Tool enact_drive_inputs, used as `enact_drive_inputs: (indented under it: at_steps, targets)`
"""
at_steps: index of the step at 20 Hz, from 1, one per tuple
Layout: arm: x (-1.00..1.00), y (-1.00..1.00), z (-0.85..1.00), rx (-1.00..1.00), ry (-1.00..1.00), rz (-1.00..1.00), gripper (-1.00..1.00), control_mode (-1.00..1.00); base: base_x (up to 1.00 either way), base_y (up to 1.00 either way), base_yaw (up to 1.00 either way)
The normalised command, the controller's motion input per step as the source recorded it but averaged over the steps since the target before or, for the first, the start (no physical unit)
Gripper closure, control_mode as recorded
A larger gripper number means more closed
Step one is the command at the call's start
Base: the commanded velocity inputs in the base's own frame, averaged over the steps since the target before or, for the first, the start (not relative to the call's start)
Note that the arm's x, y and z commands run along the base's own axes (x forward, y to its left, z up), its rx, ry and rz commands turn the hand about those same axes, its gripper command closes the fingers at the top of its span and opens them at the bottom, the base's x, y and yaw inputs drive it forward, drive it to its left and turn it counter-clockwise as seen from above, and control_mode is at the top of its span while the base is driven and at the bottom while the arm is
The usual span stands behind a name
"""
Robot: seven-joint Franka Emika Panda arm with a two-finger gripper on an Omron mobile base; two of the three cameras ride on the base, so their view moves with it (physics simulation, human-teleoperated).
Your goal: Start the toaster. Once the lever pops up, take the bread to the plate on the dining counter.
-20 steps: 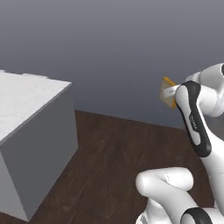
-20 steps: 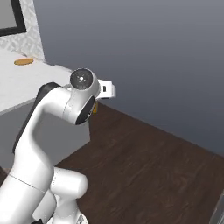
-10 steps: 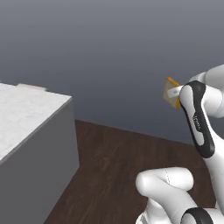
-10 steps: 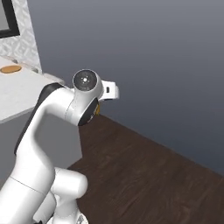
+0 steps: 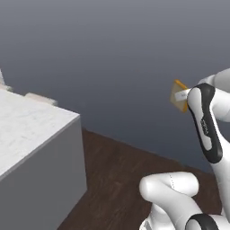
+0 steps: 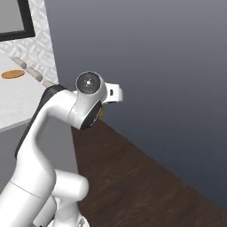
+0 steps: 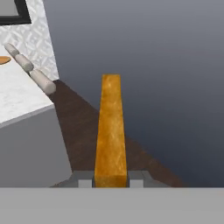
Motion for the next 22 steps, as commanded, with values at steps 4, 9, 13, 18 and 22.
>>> enact_drive_inputs:
  at_steps: [4, 9, 13, 18, 22]
  targets:
    - [0.0, 0.0, 0.0, 0.0, 0.0, 0.0, 1.0, 1.0, 1.0, -0.28, 0.58]
    - [0.0, 0.0, 0.0, 0.0, 0.0, 0.0, 1.0, 1.0, 1.0, -0.49, 0.63]
    - [0.0, 0.0, 0.0, 0.0, 0.0, 0.0, 1.0, 1.0, 1.0, -0.62, 0.61]
    - [0.0, 0.0, 0.0, 0.0, 0.0, 0.0, 1.0, 1.0, 1.0, -0.61, 0.56]
    - [0.0, 0.0, 0.0, 0.0, 0.0, 0.0, 1.0, 1.0, 0.98, -0.59, 0.52]
